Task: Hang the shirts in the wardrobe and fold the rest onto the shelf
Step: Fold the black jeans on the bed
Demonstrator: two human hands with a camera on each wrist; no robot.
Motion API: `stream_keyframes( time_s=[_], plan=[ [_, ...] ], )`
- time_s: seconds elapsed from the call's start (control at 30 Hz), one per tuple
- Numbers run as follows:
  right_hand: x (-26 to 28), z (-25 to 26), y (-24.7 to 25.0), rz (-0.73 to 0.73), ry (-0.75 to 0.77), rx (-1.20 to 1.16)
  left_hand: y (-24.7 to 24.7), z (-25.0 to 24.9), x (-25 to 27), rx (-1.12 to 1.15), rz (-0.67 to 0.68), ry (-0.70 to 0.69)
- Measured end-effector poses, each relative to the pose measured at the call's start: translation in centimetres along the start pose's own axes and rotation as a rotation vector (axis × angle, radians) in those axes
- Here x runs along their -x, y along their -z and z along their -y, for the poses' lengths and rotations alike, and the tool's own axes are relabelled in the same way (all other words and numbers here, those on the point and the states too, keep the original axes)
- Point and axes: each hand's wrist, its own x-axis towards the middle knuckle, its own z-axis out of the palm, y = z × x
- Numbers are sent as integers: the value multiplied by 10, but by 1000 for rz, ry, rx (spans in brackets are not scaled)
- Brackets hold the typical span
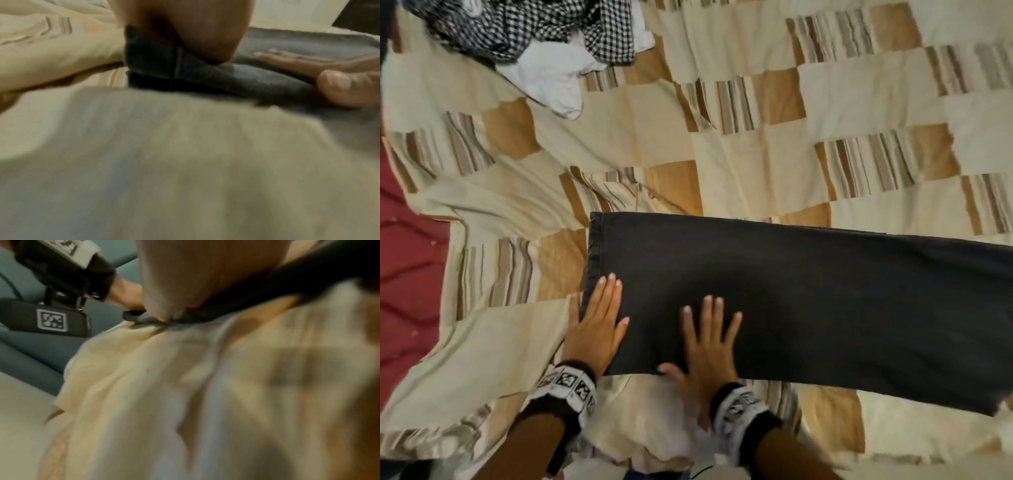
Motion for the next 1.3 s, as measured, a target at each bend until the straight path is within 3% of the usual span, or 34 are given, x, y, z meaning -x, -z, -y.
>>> stream_keyframes(
  time_s=[0.07,0.17,0.27,0.33,0.4,0.5,0.6,0.67,0.73,0.8,1.0,1.1,1.17,1.23,1.3],
  plan=[
    [-7,32,-5,10,167,65,1,2,-1,-9,-84,-19],
    [-14,37,-1,-23,397,183,8,-4,-6,8,-91,-18],
    [-18,-5,15,-195,393,173,19,-13,-12,134,-109,104],
    [-11,-59,23,-284,301,145,28,-28,-17,214,-144,159],
    [6,-125,29,-301,181,146,33,-55,-21,221,-131,108],
    [56,-238,31,-171,-24,128,17,-106,-23,204,-36,56],
    [128,-348,27,-56,-374,60,9,-159,-24,296,-5,302],
    [179,-414,33,-78,-651,-15,20,-203,-34,323,-25,381],
    [219,-469,44,-137,-859,-122,31,-254,-47,282,-33,294],
    [242,-513,58,-198,-972,-223,33,-307,-61,251,23,178],
    [246,-626,92,-484,-964,-471,31,-459,-83,214,27,-150],
    [236,-662,105,-367,-967,-596,21,-517,-78,157,12,-297],
    [228,-679,107,-291,-988,-620,6,-543,-65,54,78,-431],
    [224,-693,105,-284,-1007,-657,-13,-557,-49,-13,176,-505],
    [220,-699,105,-313,-1023,-718,-23,-558,-41,-50,184,-534]
  ],
)
